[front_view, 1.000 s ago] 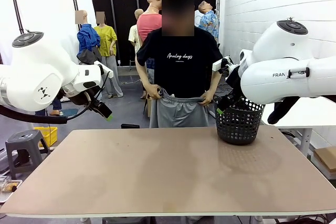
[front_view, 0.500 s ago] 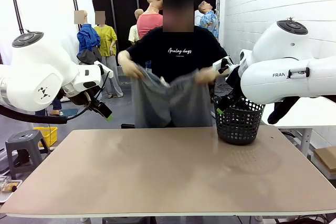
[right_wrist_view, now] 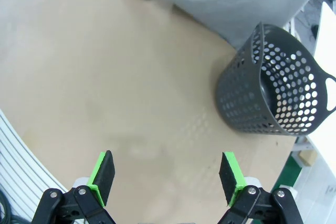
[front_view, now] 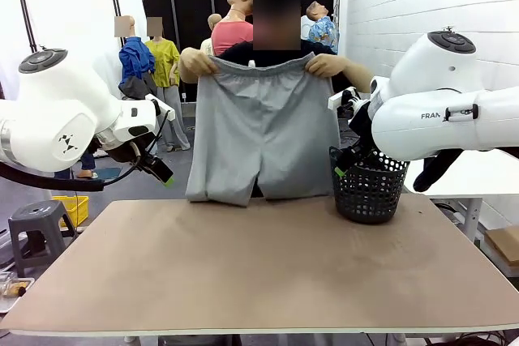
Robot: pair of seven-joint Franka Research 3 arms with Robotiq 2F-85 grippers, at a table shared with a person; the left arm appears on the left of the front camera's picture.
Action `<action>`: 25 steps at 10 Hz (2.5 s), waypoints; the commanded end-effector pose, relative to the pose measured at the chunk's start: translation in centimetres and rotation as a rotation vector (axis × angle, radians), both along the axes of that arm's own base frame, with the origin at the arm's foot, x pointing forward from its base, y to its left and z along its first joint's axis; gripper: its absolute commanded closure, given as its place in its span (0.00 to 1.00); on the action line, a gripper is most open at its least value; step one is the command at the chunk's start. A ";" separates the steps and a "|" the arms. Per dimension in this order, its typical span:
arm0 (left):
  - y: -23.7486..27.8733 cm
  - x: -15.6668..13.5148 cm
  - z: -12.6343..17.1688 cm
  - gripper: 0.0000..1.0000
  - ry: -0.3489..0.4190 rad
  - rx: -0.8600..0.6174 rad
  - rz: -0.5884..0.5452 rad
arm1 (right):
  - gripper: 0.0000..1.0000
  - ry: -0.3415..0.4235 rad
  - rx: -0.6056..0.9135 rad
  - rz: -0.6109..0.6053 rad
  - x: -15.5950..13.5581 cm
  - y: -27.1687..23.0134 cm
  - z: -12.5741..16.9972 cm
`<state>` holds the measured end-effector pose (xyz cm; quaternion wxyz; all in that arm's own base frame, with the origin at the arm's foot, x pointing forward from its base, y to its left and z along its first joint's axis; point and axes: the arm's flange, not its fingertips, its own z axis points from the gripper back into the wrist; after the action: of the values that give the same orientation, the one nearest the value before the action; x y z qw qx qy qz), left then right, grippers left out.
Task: Fold the training pants.
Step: Grab both ends of the Training pants handed by a person.
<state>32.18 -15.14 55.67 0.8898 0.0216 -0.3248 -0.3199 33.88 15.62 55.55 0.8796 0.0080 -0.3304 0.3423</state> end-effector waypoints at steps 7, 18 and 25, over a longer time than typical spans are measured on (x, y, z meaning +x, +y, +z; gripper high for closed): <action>-0.1 0.2 0.2 0.00 0.001 -0.001 -0.002 | 0.00 0.000 0.000 -0.004 0.1 0.0 0.1; -0.1 0.2 0.2 0.00 0.001 -0.001 -0.002 | 0.00 0.000 0.000 -0.004 0.1 0.0 0.1; -0.1 0.2 0.2 0.00 0.001 -0.001 -0.002 | 0.00 0.000 0.000 -0.004 0.1 0.0 0.1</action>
<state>32.18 -15.14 55.67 0.8898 0.0216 -0.3249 -0.3199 33.88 15.62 55.55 0.8796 0.0080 -0.3304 0.3423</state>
